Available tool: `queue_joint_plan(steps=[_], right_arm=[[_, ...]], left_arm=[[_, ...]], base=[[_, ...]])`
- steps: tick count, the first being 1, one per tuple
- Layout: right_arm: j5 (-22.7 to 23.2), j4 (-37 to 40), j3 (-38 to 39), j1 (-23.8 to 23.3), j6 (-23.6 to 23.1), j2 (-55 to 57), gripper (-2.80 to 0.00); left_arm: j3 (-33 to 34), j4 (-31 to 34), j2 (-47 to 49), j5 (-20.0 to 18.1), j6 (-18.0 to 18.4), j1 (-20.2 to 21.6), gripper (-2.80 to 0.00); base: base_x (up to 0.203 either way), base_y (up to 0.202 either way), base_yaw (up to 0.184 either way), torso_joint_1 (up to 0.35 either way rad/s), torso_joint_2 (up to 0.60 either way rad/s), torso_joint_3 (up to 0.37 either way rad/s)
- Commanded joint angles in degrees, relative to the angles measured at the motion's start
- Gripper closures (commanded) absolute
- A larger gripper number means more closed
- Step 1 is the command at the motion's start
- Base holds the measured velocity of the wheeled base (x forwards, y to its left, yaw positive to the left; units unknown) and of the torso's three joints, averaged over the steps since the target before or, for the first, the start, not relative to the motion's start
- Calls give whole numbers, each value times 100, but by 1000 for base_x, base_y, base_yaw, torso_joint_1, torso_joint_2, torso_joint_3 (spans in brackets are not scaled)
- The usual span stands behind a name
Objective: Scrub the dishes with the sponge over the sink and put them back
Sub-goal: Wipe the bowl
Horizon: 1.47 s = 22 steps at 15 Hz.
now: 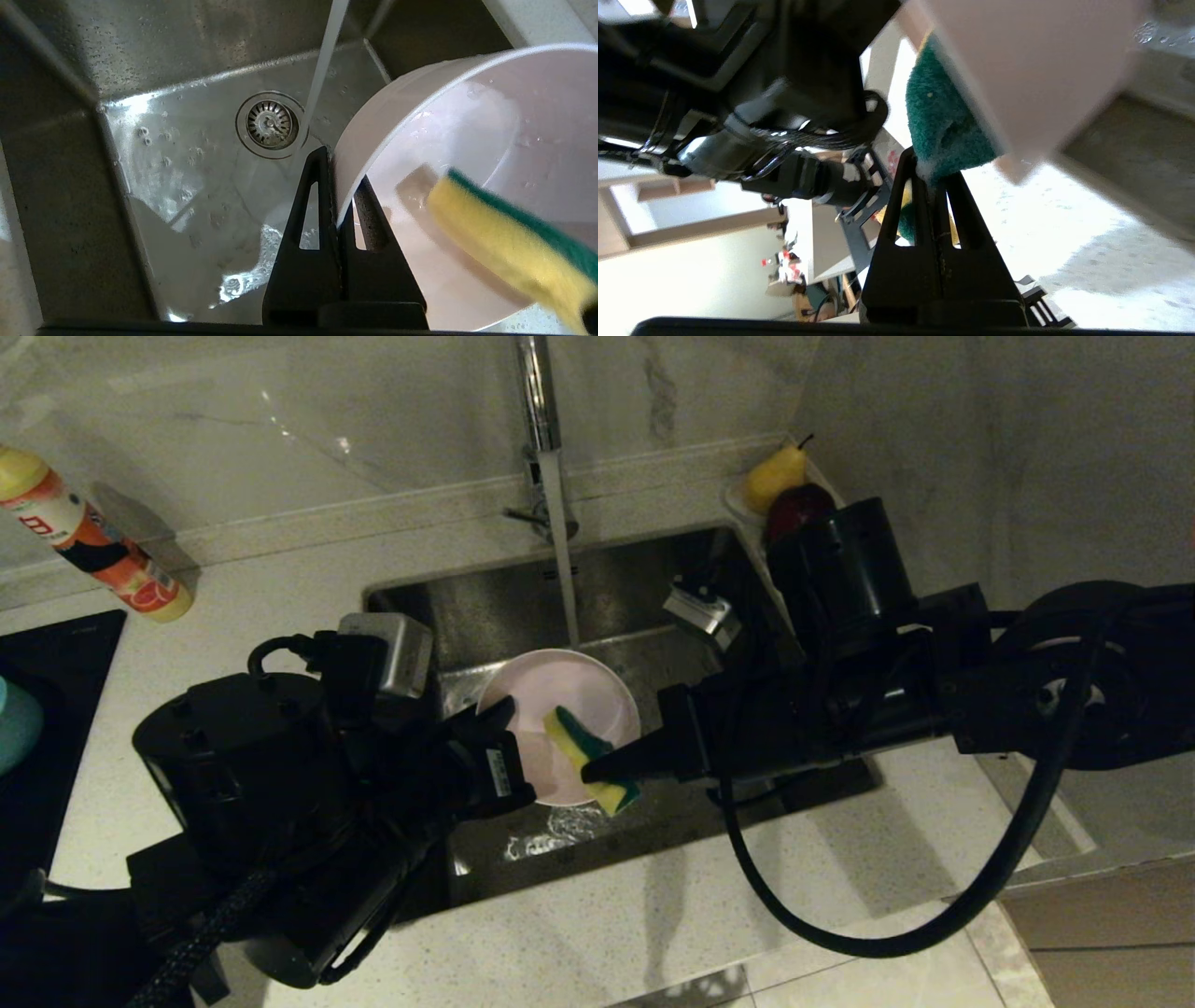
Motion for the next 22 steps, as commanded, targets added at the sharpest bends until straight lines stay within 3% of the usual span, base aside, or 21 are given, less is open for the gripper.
queue_joint_plan(steps=[1, 6, 14, 22], right_arm=[[22, 12, -21, 169, 20, 25, 0], [3, -5, -204, 290, 18, 218, 0], [-13, 12, -668, -19, 36, -18, 0], [4, 31, 80, -5, 27, -187, 0]], left_arm=[[-25, -30, 5, 11, -2, 0, 0], [-34, -47, -28, 11, -2, -1, 0], [326, -56, -193, -7, -19, -1, 0], [120, -57, -204, 11, -28, 8, 0]], base=[[0, 0, 0, 0, 0, 0], [0, 0, 0, 0, 0, 0], [0, 0, 0, 0, 0, 0], [0, 0, 0, 0, 0, 0]])
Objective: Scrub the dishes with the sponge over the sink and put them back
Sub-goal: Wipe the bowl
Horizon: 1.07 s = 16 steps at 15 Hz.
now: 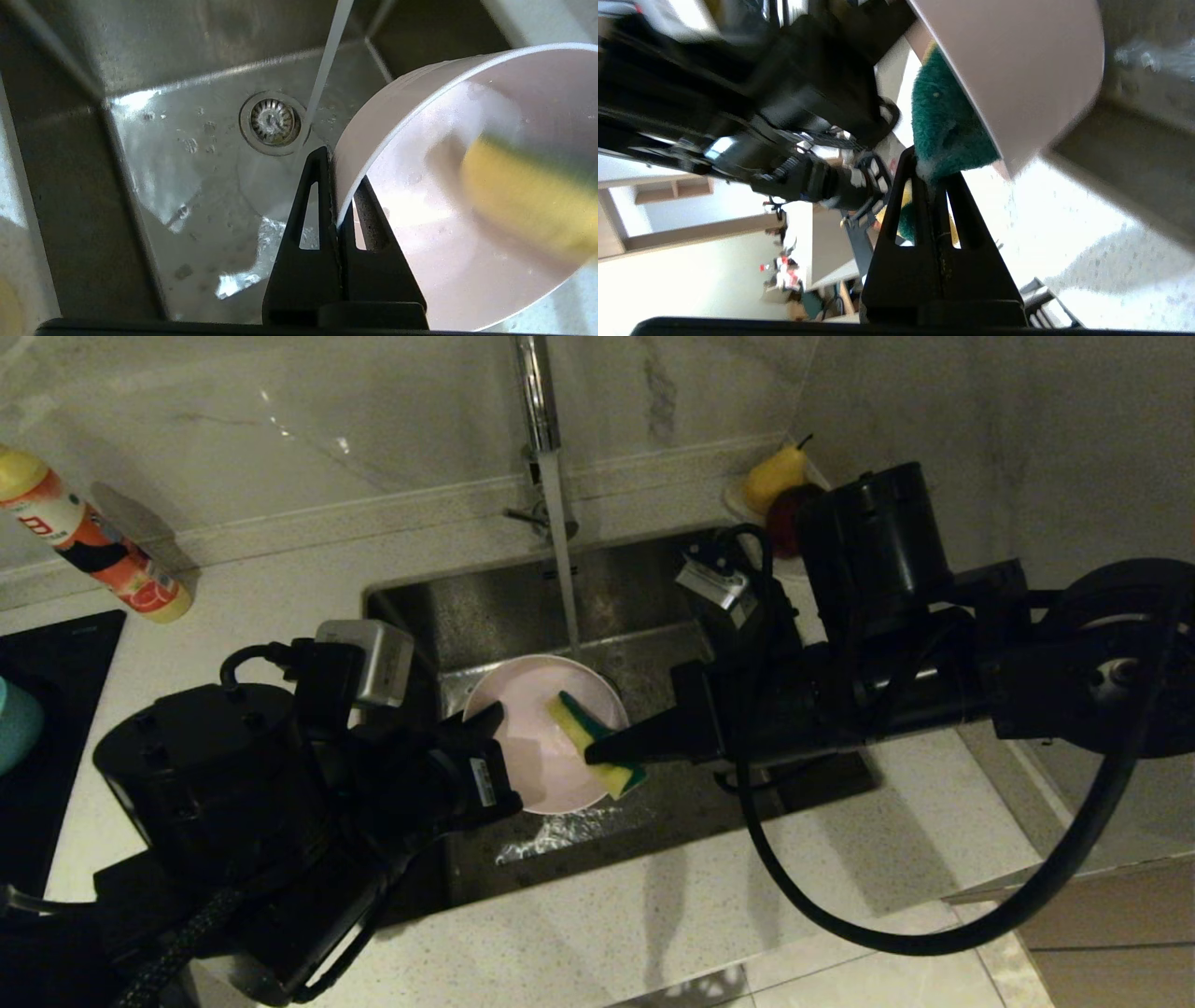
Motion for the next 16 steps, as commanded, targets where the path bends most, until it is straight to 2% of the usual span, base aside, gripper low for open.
queue_joint_plan(steps=[1, 6, 10, 16], right_arm=[[20, -2, 144, 24, 16, 40, 0], [13, -17, 19, 280, 7, 313, 0], [3, -20, -298, 313, 16, 398, 0], [-110, 32, -335, -109, 24, -105, 0]], left_arm=[[-118, -25, -37, 20, 7, 13, 0], [-372, 10, -1, 11, 9, 14, 0], [-221, -17, -28, 11, 0, 14, 0], [-56, -35, -97, 20, -17, 14, 0]], base=[[0, 0, 0, 0, 0, 0], [0, 0, 0, 0, 0, 0], [0, 0, 0, 0, 0, 0], [0, 0, 0, 0, 0, 0]])
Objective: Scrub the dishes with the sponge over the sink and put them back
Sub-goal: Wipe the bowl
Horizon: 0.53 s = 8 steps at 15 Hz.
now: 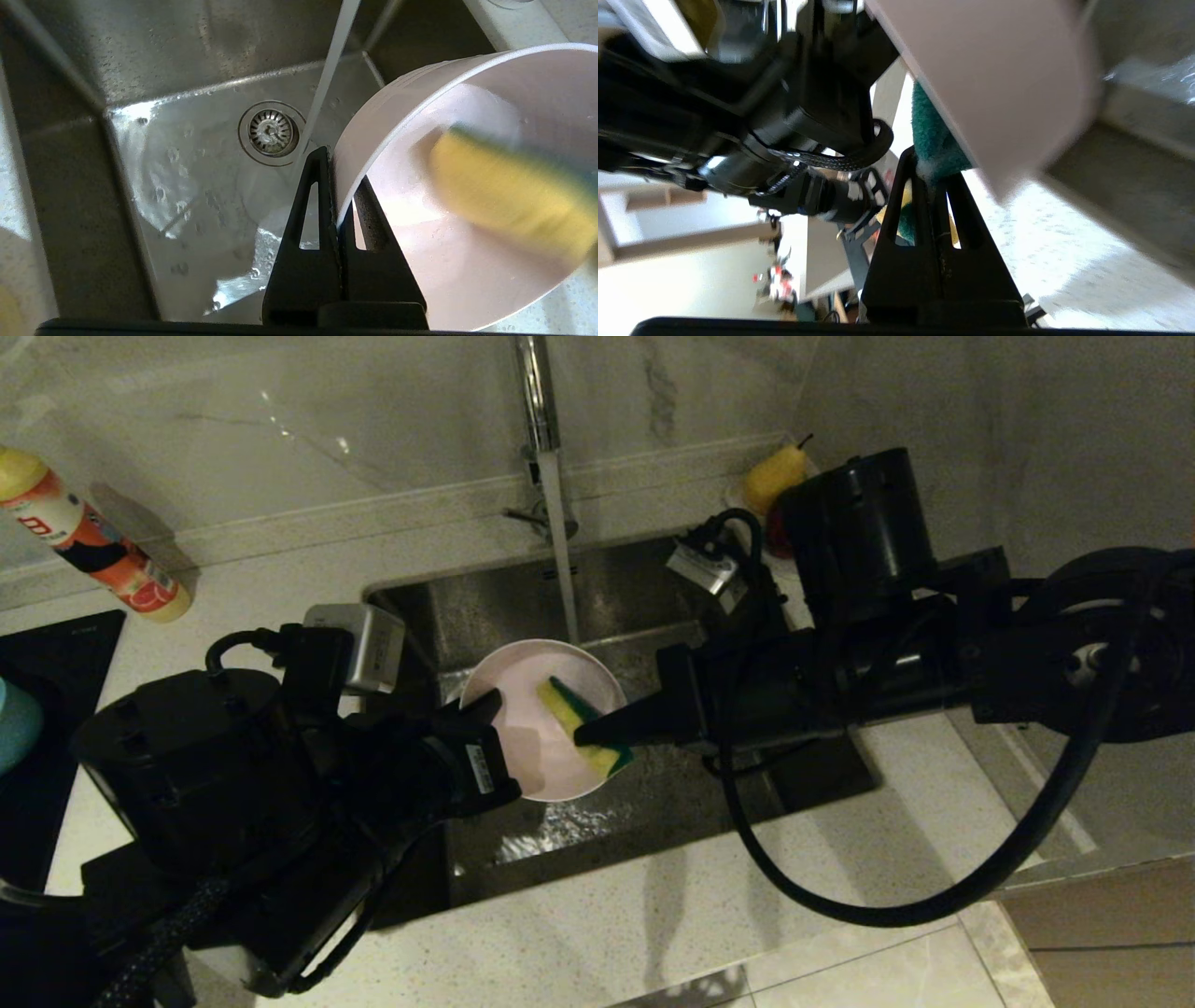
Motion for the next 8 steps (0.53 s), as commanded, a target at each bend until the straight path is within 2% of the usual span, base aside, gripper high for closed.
queue_joint_plan(steps=[1, 8], right_arm=[[9, 43, 7, -129, 19, -304, 0], [13, 156, 40, -57, 13, -948, 0]], left_arm=[[36, -34, -31, 23, -31, 7, 0], [46, -17, 95, 32, -58, 145, 0]], base=[[0, 0, 0, 0, 0, 0], [0, 0, 0, 0, 0, 0]])
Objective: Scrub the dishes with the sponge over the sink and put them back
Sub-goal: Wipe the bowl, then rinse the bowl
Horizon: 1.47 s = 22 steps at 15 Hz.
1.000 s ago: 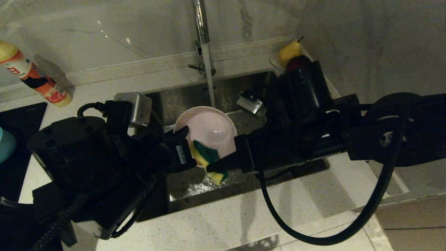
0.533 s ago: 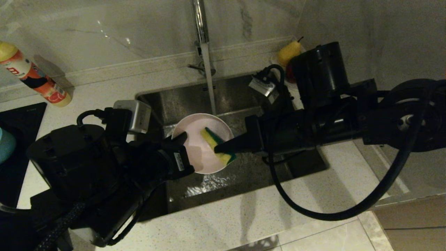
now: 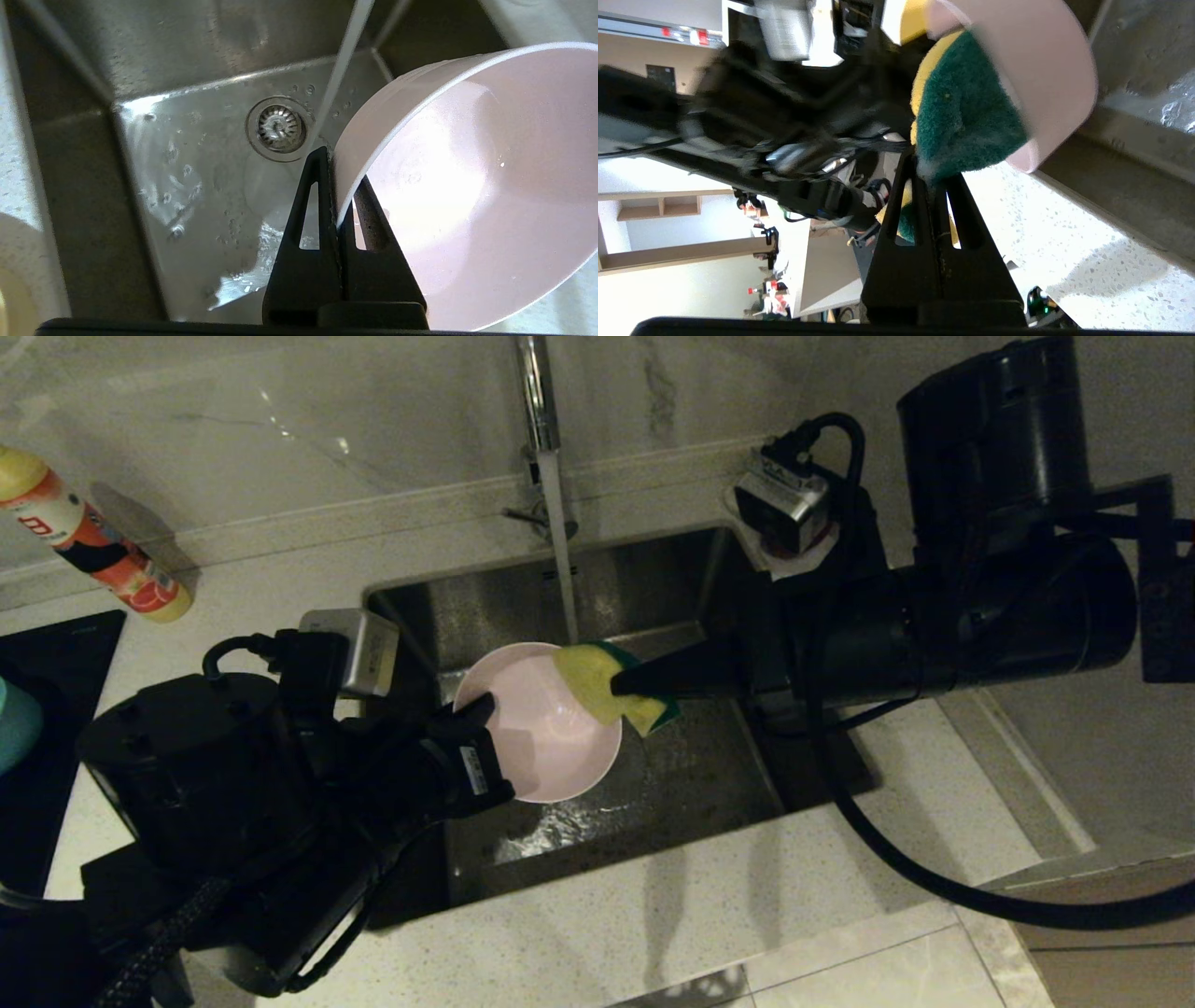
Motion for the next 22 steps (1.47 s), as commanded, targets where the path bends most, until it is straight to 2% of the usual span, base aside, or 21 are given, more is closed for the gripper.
queue_joint_plan(steps=[1, 5, 7, 11, 14, 19, 20, 22], right_arm=[[27, 39, -19, 19, 8, -321, 0], [19, 48, 78, 31, 8, -695, 0], [13, 32, 319, -13, 7, -869, 0], [24, -49, 878, -238, -21, -1123, 0], [19, -53, 1101, -305, -36, -1211, 0], [44, -303, 1572, -488, -43, -1314, 0], [45, -492, 1700, -489, -30, -1316, 0], [54, -791, 1830, -489, -1, -1307, 0]], left_arm=[[-20, -24, 156, 12, -3, 145, 0], [-396, 272, 687, 119, -99, 596, 0], [-683, 851, 737, 151, -482, 690, 0], [-2058, 3189, 799, -22, -1930, 778, 0], [-2924, 4418, 1099, -329, -2789, 925, 0], [-4327, 5806, 1740, -619, -3737, 1228, 0], [-4501, 5942, 1780, -754, -3874, 1249, 0], [-4642, 5993, 1869, -918, -3930, 1255, 0]], base=[[0, 0, 0, 0, 0, 0], [0, 0, 0, 0, 0, 0], [0, 0, 0, 0, 0, 0], [0, 0, 0, 0, 0, 0], [0, 0, 0, 0, 0, 0], [0, 0, 0, 0, 0, 0], [0, 0, 0, 0, 0, 0], [0, 0, 0, 0, 0, 0]])
